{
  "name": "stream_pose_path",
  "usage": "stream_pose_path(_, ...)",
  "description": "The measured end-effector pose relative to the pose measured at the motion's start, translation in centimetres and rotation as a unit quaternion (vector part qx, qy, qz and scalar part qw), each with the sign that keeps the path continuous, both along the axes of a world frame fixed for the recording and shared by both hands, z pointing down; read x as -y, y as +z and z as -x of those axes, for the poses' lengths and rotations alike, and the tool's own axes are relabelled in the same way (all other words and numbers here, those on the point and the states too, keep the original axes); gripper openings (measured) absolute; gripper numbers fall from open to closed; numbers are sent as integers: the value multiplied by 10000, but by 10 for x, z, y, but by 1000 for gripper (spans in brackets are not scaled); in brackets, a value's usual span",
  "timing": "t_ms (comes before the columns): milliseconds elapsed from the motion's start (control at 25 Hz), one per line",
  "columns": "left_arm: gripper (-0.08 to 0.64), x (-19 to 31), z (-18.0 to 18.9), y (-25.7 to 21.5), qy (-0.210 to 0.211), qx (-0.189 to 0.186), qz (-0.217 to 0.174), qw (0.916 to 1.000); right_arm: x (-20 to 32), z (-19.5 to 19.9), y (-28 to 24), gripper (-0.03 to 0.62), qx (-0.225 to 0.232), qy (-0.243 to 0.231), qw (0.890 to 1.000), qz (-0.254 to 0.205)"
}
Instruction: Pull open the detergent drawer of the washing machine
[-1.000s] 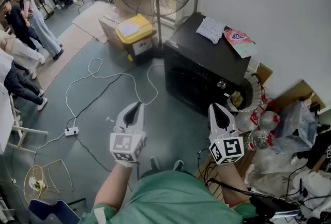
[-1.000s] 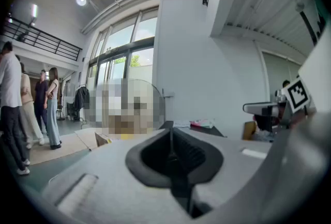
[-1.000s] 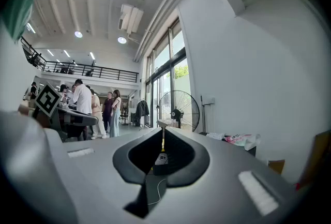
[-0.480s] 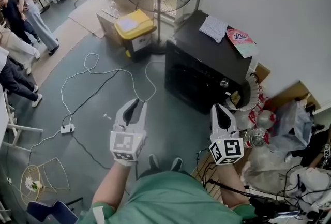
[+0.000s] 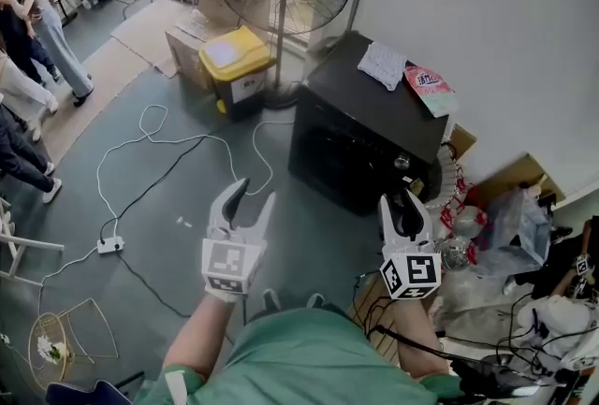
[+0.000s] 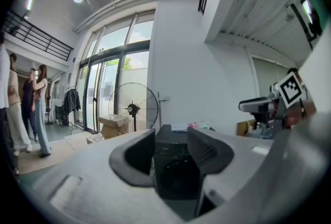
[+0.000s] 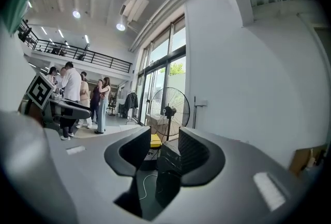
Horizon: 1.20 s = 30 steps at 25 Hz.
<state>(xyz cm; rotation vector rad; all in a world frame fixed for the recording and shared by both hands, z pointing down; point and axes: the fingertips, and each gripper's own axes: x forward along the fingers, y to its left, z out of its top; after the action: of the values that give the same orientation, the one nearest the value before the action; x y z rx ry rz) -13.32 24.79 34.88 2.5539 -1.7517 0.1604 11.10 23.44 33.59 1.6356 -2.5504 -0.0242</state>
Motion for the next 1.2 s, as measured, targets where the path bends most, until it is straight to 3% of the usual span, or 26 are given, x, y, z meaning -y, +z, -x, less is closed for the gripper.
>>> stream_pose_path(320, 196, 19, 18, 14, 199, -224, 145, 9994, 4, 14, 1, 150, -57, 192, 9998, 16)
stream_pose_path(560, 195, 50, 15, 29, 131, -343, 333, 9988, 36, 10, 16, 150, 12, 110, 9999, 112)
stream_pose_path(1000, 193, 154, -20, 38, -458, -274, 483, 9974, 168, -16, 35, 149, 334, -629, 9971, 261)
stream_pose_path(1200, 192, 203, -52, 50, -490, -354, 691, 9958, 231, -36, 48, 149, 556, -972, 9926, 460)
